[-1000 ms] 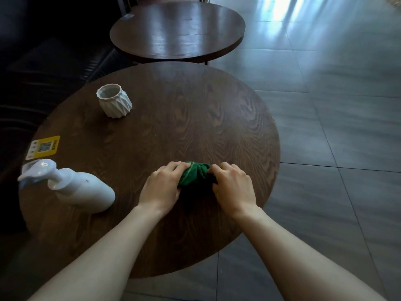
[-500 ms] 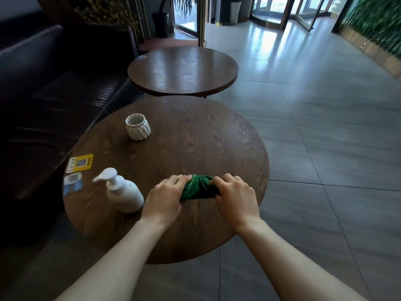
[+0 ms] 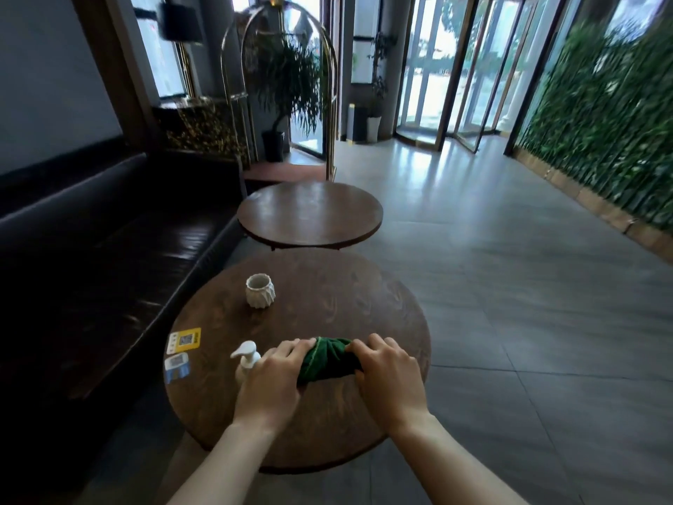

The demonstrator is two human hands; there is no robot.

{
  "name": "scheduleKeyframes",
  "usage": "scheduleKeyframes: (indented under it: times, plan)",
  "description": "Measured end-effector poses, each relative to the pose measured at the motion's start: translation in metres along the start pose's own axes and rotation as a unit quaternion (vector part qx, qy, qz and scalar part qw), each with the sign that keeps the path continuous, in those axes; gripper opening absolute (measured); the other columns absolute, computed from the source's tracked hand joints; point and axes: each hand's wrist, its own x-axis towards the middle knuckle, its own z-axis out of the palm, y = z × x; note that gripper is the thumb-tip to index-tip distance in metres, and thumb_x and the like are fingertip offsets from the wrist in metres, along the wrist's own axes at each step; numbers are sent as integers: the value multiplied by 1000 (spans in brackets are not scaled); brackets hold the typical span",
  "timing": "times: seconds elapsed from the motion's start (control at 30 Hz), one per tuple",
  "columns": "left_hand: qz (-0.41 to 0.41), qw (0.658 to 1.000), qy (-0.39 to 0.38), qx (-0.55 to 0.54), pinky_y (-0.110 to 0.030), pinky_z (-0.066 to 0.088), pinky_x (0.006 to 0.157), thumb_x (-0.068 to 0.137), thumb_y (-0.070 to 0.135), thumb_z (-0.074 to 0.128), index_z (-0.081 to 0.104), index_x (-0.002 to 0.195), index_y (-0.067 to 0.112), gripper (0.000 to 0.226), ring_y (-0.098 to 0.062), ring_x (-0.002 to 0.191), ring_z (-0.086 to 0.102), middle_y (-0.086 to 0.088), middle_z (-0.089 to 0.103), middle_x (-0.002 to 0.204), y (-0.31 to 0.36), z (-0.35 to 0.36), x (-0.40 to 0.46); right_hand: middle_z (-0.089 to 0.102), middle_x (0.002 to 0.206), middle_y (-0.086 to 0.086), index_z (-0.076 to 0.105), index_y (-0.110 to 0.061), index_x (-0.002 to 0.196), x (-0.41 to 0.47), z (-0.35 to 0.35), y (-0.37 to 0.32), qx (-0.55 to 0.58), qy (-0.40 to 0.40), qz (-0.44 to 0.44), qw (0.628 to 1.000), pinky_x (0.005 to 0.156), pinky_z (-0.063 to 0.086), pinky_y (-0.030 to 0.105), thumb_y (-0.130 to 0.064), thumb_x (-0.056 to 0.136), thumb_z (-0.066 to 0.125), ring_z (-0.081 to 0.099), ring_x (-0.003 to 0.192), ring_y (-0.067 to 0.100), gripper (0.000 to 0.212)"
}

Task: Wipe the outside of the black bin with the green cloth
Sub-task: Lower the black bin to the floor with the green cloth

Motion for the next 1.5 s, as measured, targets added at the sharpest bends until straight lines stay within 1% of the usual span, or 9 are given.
scheduleKeyframes:
  times: [0.17,0.27,0.57,0.8,1.03,1.27,1.37,1.43,1.5]
  plan:
    - [24,999,25,-4,-37,51,100,82,9,70,47,143,36,70,-16,119,60,11,60,135,7,-67,-18,62,110,-5,59,-33,124,-14,-58,-38,-6,24,-7,1000,71,54,37,-19,97,56,60,103,21,31]
    - [30,999,37,2,-37,54,95,81,10,68,48,141,35,69,-17,113,62,9,62,130,12,-104,-33,62,112,-4,59,-32,126,-26,-93,-61,-15,36,-10,999,75,55,37,-19,99,54,60,103,20,30]
    - [32,997,77,-3,-42,58,80,77,8,74,55,134,32,65,-24,99,67,6,68,117,23,-189,-79,63,108,-3,62,-31,123,-66,-173,-115,-16,72,-6,997,73,55,37,-21,98,56,60,99,22,28]
    - [45,995,86,11,-43,58,83,73,9,77,55,133,29,66,-26,102,67,3,68,118,33,-228,-97,63,111,-3,61,-30,125,-86,-210,-133,-22,87,-11,996,75,55,39,-22,99,55,59,103,22,29]
    - [59,992,105,31,-42,57,89,79,6,71,55,136,28,64,-23,113,64,4,65,129,68,-257,-108,62,112,-4,60,-32,127,-101,-237,-121,-25,101,-26,994,73,53,35,-22,99,54,59,102,22,30]
    - [60,990,114,54,-42,55,95,85,6,65,52,142,27,62,-23,121,61,3,61,137,126,-250,-121,64,110,-5,62,-32,123,-128,-264,-76,-31,116,-36,992,69,54,35,-20,96,59,62,100,22,29]
    - [55,989,117,69,-41,57,93,84,5,66,53,142,27,63,-22,123,60,3,61,139,154,-242,-130,69,100,-4,68,-31,114,-144,-274,-53,-51,123,-36,990,66,55,36,-19,89,69,67,90,23,28]
    - [48,990,107,78,-41,58,89,79,5,71,56,139,26,65,-23,119,63,2,63,136,170,-235,-137,70,92,-4,72,-31,106,-153,-275,-40,-65,127,-36,989,73,57,39,-18,80,79,69,82,23,29]
    - [42,991,94,92,-40,58,90,74,4,73,57,138,25,69,-23,117,63,2,64,134,182,-228,-146,71,92,-5,71,-32,106,-161,-269,-25,-76,127,-52,988,97,52,51,-17,78,80,69,85,24,33]
